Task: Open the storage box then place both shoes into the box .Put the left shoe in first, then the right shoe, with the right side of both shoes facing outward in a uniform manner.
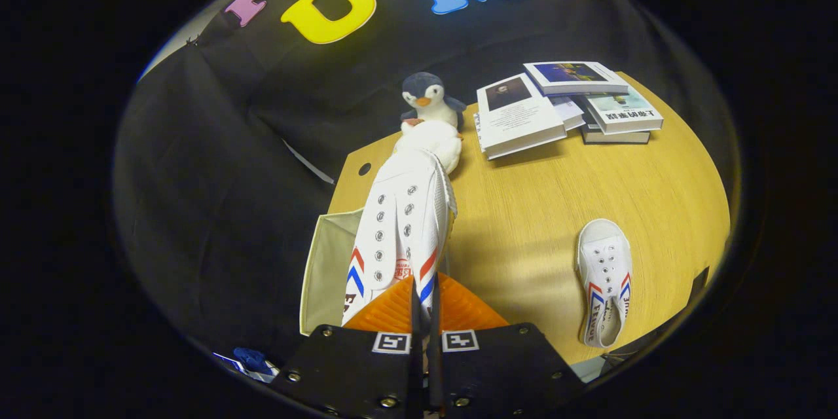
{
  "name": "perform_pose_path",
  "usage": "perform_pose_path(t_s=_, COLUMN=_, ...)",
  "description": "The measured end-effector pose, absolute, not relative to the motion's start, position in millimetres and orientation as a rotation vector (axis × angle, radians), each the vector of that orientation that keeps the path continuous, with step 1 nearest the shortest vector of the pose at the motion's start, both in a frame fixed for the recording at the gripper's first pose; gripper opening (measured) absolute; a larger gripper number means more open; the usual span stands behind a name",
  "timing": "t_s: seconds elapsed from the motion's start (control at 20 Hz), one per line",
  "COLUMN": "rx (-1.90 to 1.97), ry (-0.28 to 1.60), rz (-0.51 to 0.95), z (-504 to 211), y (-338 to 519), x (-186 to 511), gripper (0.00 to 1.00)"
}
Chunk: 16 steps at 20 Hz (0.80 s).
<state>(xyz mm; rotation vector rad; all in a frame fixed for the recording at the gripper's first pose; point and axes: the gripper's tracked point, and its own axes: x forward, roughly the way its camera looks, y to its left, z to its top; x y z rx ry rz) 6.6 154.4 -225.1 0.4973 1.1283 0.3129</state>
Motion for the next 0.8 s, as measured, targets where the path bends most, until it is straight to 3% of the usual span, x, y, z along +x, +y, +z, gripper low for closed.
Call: perform_pose_path(t_s=0.8, rx=0.435, ry=1.184, rz=0.412, z=-240.5, y=277.2, x=-5.9, gripper=0.04)
